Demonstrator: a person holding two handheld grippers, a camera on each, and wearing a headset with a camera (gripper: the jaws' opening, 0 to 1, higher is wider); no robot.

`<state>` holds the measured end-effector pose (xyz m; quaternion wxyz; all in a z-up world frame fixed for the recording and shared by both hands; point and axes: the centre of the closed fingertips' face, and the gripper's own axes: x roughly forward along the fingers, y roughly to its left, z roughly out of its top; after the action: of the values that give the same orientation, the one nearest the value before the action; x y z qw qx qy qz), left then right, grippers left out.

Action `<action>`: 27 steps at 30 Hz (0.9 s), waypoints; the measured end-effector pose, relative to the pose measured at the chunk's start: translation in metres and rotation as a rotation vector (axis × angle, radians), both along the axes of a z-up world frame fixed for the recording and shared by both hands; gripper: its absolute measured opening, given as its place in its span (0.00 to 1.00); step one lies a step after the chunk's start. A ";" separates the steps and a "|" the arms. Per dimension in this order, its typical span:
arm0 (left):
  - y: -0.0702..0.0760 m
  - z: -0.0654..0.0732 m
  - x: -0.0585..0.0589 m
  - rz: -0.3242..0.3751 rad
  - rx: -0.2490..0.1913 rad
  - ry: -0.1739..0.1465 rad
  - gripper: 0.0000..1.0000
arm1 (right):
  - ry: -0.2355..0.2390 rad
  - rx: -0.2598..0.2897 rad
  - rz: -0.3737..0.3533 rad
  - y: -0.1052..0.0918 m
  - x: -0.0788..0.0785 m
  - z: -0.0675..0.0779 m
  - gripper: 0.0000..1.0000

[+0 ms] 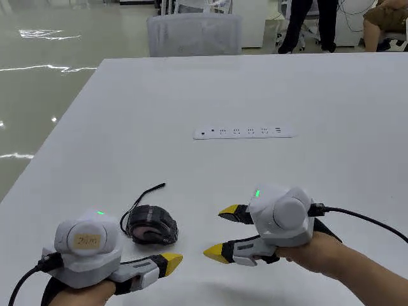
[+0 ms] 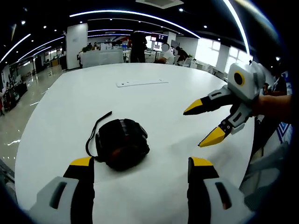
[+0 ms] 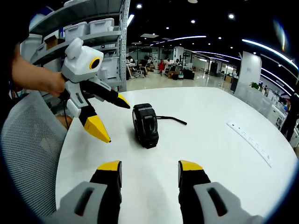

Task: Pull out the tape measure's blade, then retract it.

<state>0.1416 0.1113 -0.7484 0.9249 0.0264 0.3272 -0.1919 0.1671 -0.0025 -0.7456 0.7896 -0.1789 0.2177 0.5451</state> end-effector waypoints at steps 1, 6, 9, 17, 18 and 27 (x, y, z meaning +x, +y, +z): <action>-0.002 0.001 -0.001 -0.016 -0.004 -0.008 0.81 | 0.006 0.003 -0.010 -0.004 0.001 -0.002 0.51; -0.005 0.000 -0.004 -0.069 0.004 -0.017 0.83 | -0.001 0.005 -0.049 -0.020 -0.004 0.003 0.54; -0.012 0.005 -0.008 -0.096 -0.004 -0.025 0.85 | 0.003 0.009 -0.077 -0.030 -0.007 0.005 0.57; -0.014 0.007 -0.011 -0.167 0.006 -0.038 0.88 | 0.014 0.021 -0.154 -0.054 -0.014 0.008 0.61; -0.014 0.008 -0.013 -0.172 0.010 -0.036 0.89 | 0.013 0.019 -0.157 -0.057 -0.015 0.008 0.62; -0.011 0.010 -0.018 -0.196 0.023 -0.044 0.94 | 0.017 0.010 -0.175 -0.078 -0.022 0.009 0.70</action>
<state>0.1233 0.0999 -0.7382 0.9083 0.0730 0.3050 -0.2769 0.1450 -0.0806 -0.7368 0.8333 -0.1507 0.2363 0.4766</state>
